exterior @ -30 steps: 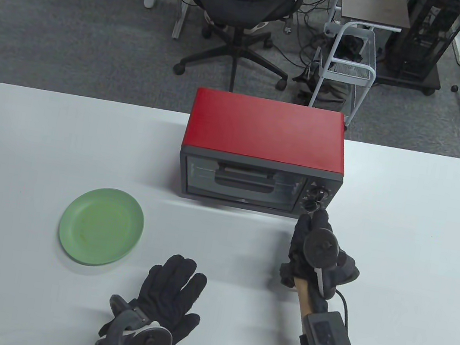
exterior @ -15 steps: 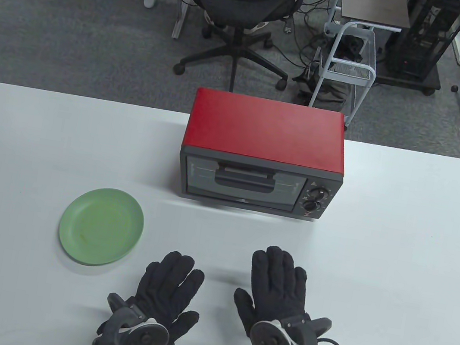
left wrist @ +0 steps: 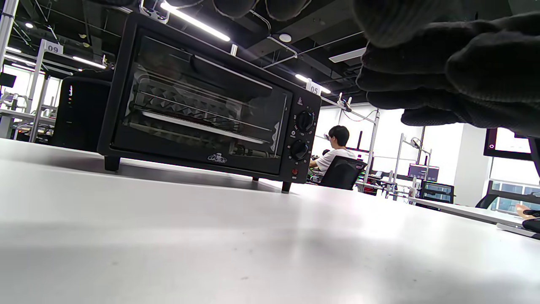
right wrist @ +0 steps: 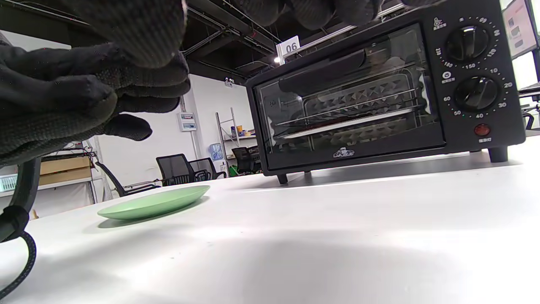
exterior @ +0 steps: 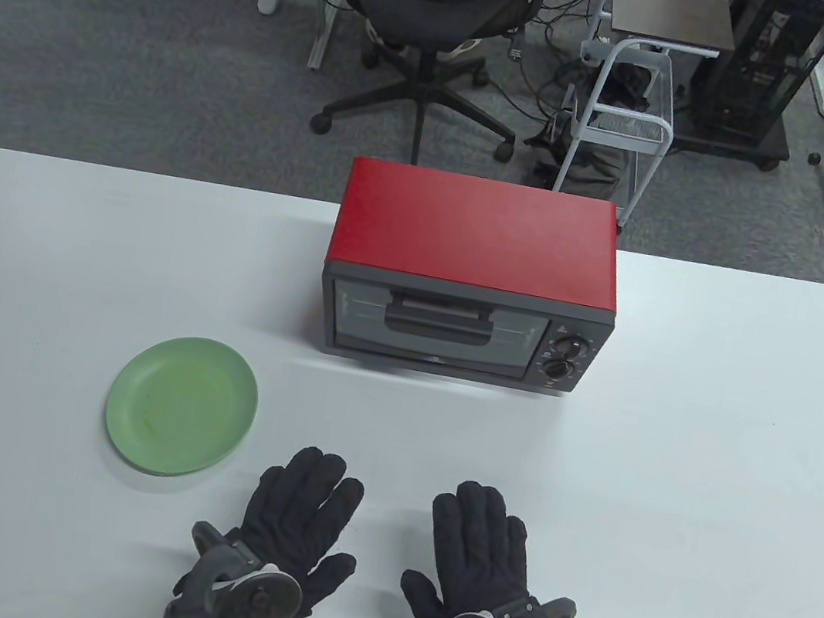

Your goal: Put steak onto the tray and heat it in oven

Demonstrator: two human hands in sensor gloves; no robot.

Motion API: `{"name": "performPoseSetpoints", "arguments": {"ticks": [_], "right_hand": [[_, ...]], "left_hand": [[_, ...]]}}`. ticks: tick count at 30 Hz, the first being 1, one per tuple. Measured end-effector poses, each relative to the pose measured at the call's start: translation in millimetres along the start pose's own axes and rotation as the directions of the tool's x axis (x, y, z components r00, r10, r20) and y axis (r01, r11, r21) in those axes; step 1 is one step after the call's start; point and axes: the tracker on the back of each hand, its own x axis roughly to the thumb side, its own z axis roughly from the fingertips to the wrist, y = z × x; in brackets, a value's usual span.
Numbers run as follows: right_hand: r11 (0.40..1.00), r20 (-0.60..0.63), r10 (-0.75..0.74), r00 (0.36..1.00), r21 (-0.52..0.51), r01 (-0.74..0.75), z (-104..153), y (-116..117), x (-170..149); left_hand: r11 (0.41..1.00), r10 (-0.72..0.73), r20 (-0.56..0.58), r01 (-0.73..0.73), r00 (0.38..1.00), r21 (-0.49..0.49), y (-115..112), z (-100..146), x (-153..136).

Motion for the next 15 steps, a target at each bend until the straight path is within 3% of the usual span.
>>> {"name": "performPoseSetpoints", "arguments": {"ticks": [9,15], "right_hand": [[0.998,0.005,0.014,1.0,-0.065,-0.013,3.3,-4.1,2.4],[0.998,0.014,0.006,1.0,-0.055,-0.005,2.4,-3.2,1.0]], "left_hand": [[1.0,-0.006,0.018,0.006,1.0,-0.002,-1.2,-0.2,1.3],[1.0,-0.007,0.024,0.007,1.0,-0.001,-1.5,-0.8,2.0]]}}
